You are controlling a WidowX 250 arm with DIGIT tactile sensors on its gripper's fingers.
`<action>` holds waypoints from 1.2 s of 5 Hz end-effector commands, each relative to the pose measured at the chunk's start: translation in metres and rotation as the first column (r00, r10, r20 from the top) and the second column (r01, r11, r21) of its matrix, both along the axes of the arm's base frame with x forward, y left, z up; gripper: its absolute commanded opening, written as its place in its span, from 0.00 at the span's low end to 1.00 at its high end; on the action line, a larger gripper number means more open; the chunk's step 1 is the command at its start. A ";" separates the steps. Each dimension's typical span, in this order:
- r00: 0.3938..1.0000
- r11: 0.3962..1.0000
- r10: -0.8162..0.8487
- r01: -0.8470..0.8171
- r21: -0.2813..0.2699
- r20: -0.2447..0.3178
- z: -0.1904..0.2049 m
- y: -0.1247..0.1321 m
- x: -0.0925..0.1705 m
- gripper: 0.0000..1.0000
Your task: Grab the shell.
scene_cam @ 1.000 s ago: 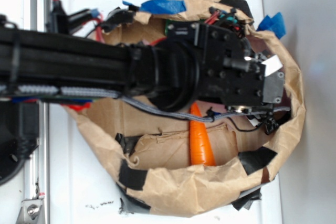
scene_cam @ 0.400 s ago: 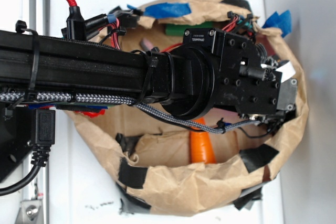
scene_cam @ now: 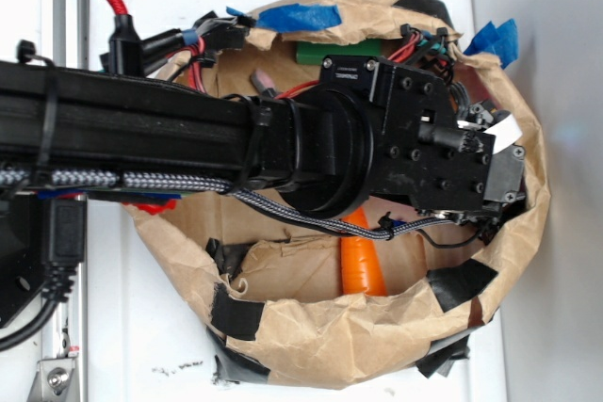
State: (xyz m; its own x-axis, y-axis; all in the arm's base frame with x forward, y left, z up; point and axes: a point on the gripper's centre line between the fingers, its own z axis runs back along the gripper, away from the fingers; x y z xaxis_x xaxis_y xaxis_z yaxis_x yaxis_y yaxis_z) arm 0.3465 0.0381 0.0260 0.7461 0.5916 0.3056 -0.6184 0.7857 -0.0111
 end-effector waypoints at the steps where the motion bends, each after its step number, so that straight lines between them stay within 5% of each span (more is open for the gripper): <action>1: 1.000 0.996 -0.027 0.027 -0.083 0.000 0.025 0.010 -0.039 0.00; 4: 0.996 0.994 -0.090 0.091 -0.062 0.011 0.033 0.002 -0.052 0.00; 5: 0.998 0.996 -0.049 0.051 -0.067 0.026 0.032 0.006 -0.044 1.00; 6: 0.999 0.997 0.015 -0.013 -0.082 0.029 0.033 0.009 -0.031 1.00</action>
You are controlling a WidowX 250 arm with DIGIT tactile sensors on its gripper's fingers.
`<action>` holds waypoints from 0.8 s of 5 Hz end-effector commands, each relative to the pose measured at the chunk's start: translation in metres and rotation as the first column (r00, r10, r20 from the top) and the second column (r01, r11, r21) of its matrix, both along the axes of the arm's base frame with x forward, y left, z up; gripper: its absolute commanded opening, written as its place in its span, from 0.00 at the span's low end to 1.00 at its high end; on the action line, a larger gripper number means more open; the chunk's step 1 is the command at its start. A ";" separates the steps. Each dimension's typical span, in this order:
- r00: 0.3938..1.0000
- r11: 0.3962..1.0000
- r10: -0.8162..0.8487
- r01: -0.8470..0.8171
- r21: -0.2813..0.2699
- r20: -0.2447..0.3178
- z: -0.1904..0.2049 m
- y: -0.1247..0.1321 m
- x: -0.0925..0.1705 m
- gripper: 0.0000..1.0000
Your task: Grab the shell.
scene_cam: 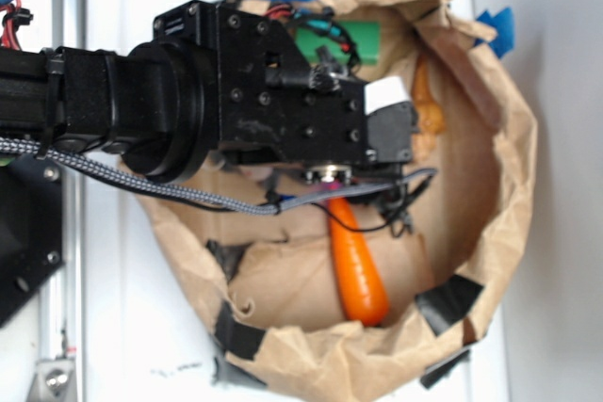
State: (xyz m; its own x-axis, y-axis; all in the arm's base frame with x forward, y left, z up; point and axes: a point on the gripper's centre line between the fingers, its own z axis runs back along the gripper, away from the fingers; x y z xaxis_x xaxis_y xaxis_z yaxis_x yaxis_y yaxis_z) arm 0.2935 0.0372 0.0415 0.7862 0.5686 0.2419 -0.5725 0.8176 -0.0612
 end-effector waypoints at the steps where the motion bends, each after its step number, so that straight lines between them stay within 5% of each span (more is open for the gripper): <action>1: 0.993 0.992 0.108 -0.104 -0.074 0.042 0.030 0.010 0.030 1.00; 3: 0.991 0.986 0.127 -0.122 -0.115 0.039 0.041 0.005 0.030 1.00; 4: 0.985 0.984 0.150 -0.141 -0.107 0.087 0.040 0.005 0.032 1.00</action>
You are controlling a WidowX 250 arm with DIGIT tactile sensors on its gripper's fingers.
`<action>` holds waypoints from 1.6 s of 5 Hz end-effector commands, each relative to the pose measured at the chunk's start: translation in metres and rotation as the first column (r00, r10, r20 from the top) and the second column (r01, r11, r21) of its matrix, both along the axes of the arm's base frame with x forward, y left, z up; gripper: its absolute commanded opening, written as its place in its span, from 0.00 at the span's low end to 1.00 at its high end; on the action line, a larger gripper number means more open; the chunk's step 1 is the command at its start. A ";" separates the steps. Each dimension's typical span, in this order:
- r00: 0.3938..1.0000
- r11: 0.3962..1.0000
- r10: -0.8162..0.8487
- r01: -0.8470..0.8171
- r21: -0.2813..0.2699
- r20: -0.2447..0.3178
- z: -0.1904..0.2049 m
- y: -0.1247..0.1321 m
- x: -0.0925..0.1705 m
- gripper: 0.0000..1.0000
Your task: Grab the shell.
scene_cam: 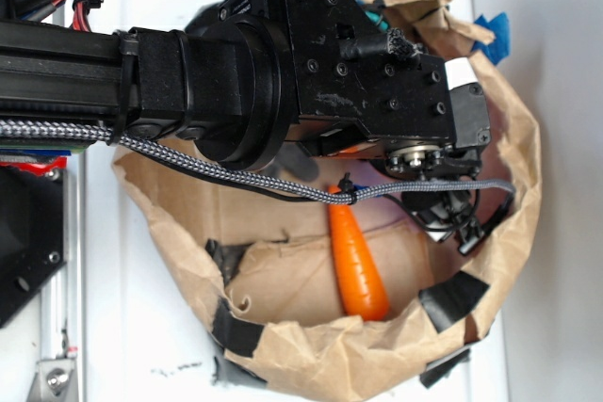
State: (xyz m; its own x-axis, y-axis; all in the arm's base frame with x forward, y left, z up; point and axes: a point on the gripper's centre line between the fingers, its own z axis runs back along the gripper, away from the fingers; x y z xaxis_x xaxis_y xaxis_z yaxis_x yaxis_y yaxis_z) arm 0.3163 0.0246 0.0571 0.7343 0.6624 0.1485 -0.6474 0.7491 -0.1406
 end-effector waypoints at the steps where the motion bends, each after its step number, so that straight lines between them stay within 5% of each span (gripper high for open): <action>1: 0.990 0.996 0.064 -0.071 0.051 0.129 0.022 0.019 0.010 1.00; 4: 0.968 0.973 0.124 -0.162 0.164 0.218 0.011 0.029 0.021 1.00; 8: 0.984 0.962 0.104 -0.136 0.237 0.145 -0.023 0.025 0.024 1.00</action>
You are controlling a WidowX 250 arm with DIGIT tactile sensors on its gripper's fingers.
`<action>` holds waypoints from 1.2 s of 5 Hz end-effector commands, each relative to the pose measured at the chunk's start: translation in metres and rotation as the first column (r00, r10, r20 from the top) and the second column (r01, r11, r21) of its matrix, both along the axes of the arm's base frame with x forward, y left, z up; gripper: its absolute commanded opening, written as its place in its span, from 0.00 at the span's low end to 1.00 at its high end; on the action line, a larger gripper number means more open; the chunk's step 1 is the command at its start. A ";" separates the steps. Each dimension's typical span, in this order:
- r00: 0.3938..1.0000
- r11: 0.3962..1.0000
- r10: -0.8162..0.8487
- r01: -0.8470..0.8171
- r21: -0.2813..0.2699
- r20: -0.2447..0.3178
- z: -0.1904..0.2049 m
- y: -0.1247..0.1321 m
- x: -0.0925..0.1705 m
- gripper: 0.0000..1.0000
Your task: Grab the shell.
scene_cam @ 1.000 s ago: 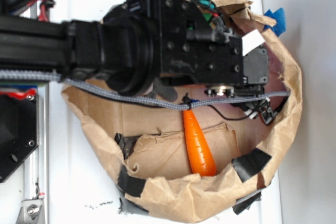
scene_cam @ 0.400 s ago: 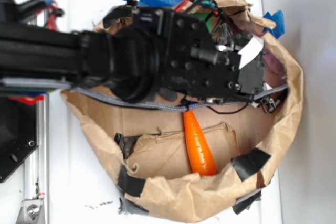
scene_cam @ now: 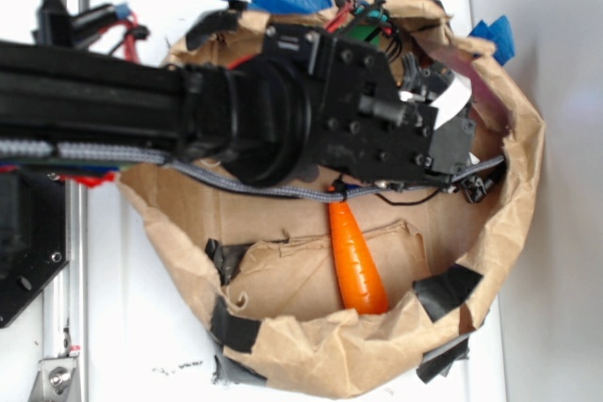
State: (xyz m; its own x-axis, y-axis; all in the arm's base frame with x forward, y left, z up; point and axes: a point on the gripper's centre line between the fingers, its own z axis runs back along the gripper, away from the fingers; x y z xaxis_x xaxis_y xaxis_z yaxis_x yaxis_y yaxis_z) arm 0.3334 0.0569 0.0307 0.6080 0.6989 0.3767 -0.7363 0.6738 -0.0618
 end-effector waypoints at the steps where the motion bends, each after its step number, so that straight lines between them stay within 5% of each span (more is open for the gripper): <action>1: 0.999 0.999 -0.034 0.034 0.041 -0.015 -0.006 -0.011 0.007 1.00; 2: 0.998 0.999 -0.033 0.033 0.003 -0.056 -0.009 -0.010 0.008 0.25; 3: 0.998 1.000 -0.029 0.028 -0.004 -0.058 -0.009 -0.008 0.011 0.00; 4: 0.998 0.999 -0.035 0.035 -0.001 -0.056 -0.007 -0.006 0.011 0.00; 6: 0.973 0.979 -0.170 0.148 -0.139 -0.156 0.031 -0.014 -0.029 0.00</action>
